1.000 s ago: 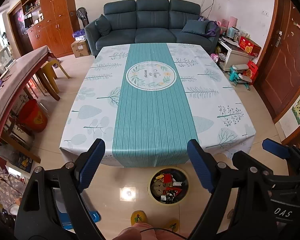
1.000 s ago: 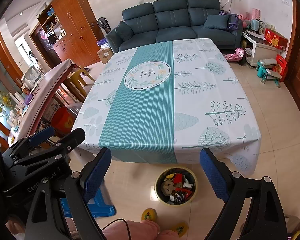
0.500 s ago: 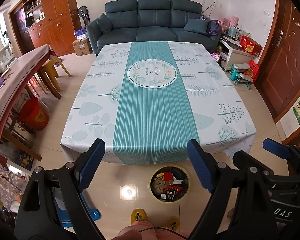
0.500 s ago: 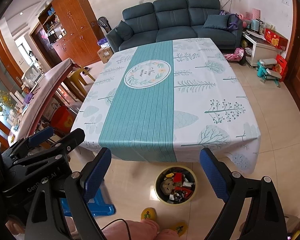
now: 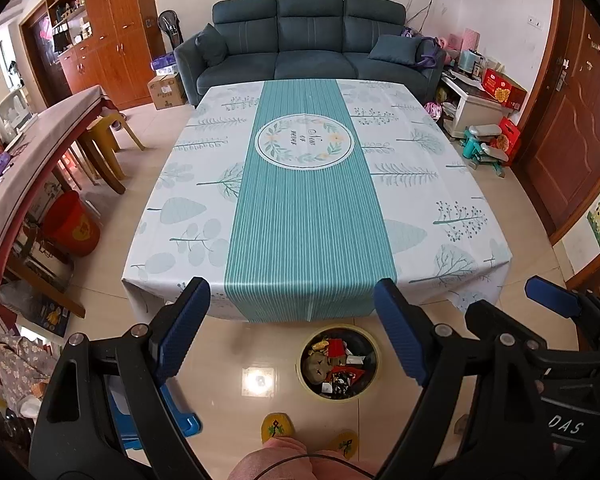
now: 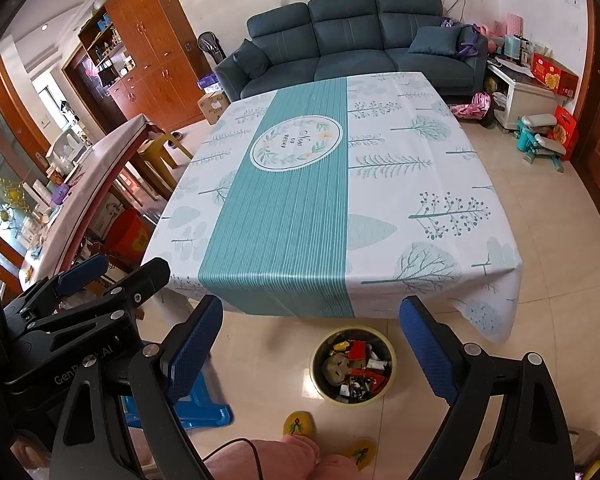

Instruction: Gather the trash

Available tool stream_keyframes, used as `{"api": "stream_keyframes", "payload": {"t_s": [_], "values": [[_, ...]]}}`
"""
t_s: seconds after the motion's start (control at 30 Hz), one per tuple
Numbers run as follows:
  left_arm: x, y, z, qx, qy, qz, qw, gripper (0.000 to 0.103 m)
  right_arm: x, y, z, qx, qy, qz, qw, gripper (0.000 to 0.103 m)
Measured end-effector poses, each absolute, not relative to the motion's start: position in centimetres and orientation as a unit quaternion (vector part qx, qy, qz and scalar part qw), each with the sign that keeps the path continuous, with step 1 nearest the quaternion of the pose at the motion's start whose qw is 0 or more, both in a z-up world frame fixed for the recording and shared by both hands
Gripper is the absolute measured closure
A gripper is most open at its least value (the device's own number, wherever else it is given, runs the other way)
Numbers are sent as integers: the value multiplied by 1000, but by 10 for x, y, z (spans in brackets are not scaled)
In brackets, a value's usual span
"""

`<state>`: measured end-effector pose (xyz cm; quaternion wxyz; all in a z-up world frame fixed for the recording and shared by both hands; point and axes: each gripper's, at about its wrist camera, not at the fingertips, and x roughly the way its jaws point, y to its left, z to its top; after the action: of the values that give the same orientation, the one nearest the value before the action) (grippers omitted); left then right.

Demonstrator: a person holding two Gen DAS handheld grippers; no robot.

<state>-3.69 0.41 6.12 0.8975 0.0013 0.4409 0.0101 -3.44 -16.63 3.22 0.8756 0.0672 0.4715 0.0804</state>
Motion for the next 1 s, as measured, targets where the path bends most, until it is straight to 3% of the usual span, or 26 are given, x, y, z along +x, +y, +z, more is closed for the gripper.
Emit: {"api": "stream_keyframes", "payload": {"t_s": [1.0], "values": [[-45,-10,65,-6,440,34,898,21,-33,-164,33,69,473,81,875,12]]}}
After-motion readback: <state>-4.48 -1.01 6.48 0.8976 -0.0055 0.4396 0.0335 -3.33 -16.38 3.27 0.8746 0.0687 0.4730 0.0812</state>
